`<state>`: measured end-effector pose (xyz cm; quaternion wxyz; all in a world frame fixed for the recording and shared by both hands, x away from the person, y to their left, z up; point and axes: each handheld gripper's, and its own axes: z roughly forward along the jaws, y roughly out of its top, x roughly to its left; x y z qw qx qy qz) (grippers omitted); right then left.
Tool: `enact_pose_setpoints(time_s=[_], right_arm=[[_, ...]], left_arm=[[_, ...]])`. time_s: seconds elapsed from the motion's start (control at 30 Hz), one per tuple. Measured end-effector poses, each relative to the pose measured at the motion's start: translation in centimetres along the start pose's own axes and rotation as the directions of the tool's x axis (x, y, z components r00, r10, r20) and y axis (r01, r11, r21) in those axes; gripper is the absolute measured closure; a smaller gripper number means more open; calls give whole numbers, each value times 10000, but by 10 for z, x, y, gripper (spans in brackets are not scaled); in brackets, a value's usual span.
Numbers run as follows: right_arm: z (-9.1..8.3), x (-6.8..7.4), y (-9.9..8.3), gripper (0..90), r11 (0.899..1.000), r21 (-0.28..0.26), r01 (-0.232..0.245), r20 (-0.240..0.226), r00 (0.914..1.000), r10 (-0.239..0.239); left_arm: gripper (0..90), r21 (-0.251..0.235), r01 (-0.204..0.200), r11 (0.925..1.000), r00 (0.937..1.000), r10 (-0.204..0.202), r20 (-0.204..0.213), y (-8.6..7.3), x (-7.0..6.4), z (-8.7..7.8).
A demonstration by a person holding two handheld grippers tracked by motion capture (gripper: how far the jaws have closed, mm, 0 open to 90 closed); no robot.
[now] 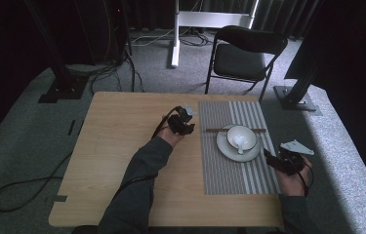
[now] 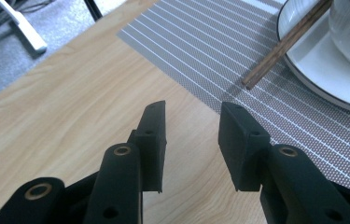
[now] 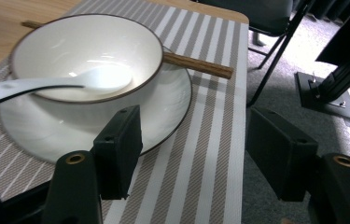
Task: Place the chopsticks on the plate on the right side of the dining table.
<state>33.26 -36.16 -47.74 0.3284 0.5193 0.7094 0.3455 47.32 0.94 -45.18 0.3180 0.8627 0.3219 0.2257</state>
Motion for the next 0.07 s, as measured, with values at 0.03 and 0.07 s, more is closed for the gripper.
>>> enact_pose_setpoints(time_s=[0.03, 0.07], right_arm=[[-4, 1, 0, 353, 10000, -66, 40, -18, 10000, -40], [-9, 4, 1, 353, 9998, -167, 114, -49, 9999, -114]], left_arm=[[615, -33, -42, 10000, 10000, 42, -51, 1, 1, -3], [613, -106, -64, 9999, 9999, 63, -82, 2, 1, -6]])
